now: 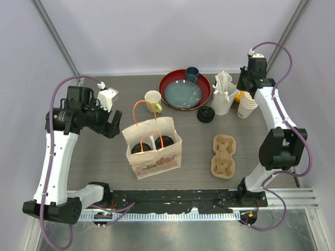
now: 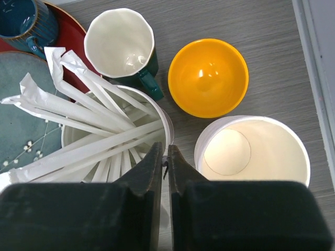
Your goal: Pack the takeout coffee
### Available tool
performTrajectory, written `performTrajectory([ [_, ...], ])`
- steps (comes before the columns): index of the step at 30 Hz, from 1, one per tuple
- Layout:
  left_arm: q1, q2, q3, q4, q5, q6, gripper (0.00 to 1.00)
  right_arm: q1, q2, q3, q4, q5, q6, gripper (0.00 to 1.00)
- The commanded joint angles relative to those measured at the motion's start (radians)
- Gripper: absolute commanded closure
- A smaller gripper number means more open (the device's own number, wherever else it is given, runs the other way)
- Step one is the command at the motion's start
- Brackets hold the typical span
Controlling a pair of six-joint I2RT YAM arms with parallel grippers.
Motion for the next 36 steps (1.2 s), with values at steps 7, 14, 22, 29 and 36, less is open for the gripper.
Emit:
performTrajectory([
  [7, 0.007, -0.011, 0.004, -0.007, 0.023, 0.014, 0.15, -0.003, -0.091, 0.064, 0.05, 0.03, -0.075, 0.99],
  [14, 0.007, -0.028, -0.034, 0.002, 0.025, 0.008, 0.15, 0.002, -0.189, 0.077, 0.07, 0.031, -0.095, 0.99],
  [22, 0.007, -0.026, -0.039, 0.01, 0.032, 0.005, 0.15, 0.058, -0.334, 0.107, 0.077, 0.062, -0.111, 0.99],
  [29, 0.007, -0.029, -0.042, 0.01, 0.032, 0.004, 0.15, 0.192, -0.475, 0.147, 0.139, 0.013, -0.125, 0.99],
  [36, 0.007, -0.031, -0.041, 0.007, 0.032, 0.004, 0.15, 0.337, -0.556, 0.117, 0.25, -0.394, 0.016, 0.99],
])
